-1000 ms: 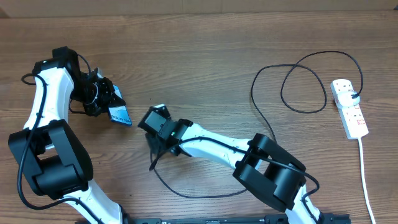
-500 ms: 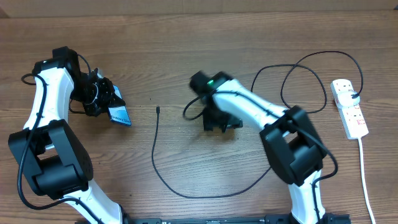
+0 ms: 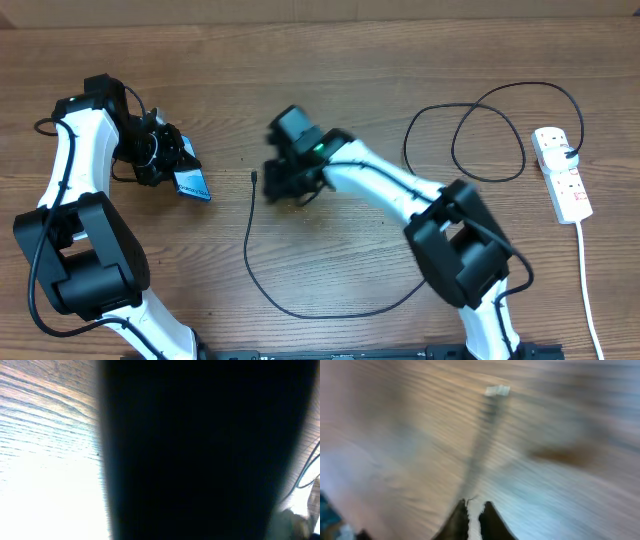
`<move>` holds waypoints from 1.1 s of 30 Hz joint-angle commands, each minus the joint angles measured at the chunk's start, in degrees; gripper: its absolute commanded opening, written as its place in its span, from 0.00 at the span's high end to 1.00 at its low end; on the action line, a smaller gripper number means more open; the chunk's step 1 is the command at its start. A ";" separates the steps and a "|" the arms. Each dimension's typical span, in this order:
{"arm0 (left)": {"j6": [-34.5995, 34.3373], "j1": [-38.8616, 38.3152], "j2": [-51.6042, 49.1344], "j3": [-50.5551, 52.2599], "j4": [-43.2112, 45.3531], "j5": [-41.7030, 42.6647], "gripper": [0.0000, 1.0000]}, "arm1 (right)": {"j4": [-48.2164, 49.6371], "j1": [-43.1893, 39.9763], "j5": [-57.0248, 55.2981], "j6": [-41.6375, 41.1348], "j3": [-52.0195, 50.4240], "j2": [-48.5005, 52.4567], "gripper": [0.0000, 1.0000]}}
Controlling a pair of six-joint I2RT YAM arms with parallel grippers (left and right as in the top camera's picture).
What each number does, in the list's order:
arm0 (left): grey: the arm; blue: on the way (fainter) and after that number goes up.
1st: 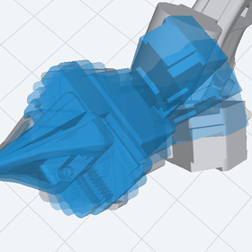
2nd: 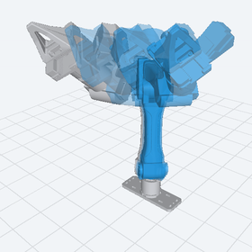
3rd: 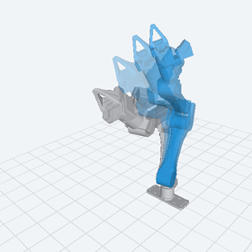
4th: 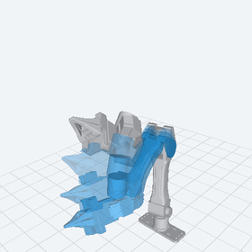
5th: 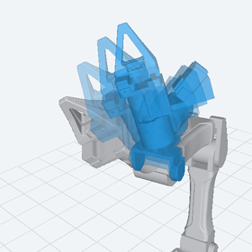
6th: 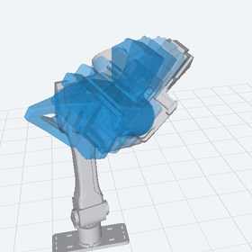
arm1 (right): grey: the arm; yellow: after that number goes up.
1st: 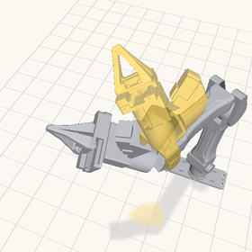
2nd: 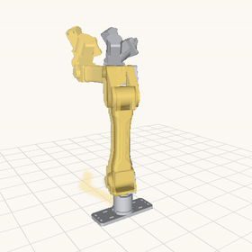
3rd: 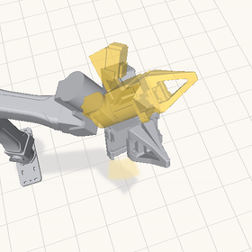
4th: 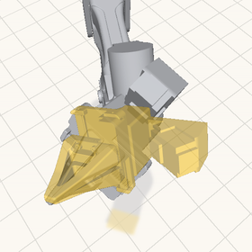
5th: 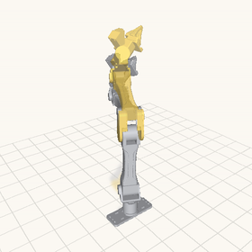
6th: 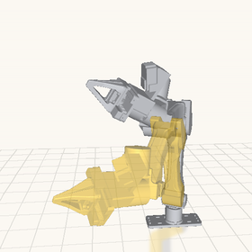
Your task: Plug charger to phone and switch on socket
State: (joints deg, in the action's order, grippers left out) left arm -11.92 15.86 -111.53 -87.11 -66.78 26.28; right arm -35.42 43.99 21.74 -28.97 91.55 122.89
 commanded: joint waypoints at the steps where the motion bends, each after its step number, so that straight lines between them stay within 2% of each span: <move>1: -0.59 0.31 1.05 -0.04 -0.09 0.74 0.96 | 2.71 3.21 -4.35 -4.87 1.05 0.59 0.95; 7: -1.01 0.31 1.05 -0.04 -0.28 0.74 0.96 | 6.08 7.87 -12.15 -5.57 1.03 1.38 0.94; 13: -1.42 0.31 1.05 -0.04 -0.35 0.81 0.96 | 8.41 9.88 -13.62 -5.57 0.87 4.85 0.92; 18: -1.42 0.31 1.05 -0.04 -0.46 0.79 0.96 | 4.87 9.60 -14.19 -5.60 0.68 6.91 0.92; 21: -1.42 0.31 1.05 -0.04 -0.46 0.79 0.96 | -2.25 8.57 -14.16 -5.84 1.53 6.43 0.92; 26: -1.40 0.31 1.05 -0.04 -0.44 0.76 0.96 | -24.50 5.20 -15.37 -4.87 5.29 5.27 0.83; 29: -1.42 0.31 1.05 -0.04 -0.44 0.76 0.96 | -35.06 2.47 -21.18 -3.61 5.86 5.27 0.82; 33: -1.40 0.26 1.05 -0.04 -0.46 0.76 0.96 | -39.54 -0.74 -25.33 -3.50 5.81 5.27 0.81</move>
State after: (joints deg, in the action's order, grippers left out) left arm -12.14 15.86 -111.53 -87.07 -67.22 26.28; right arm -74.28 45.54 2.37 -33.21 96.79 128.05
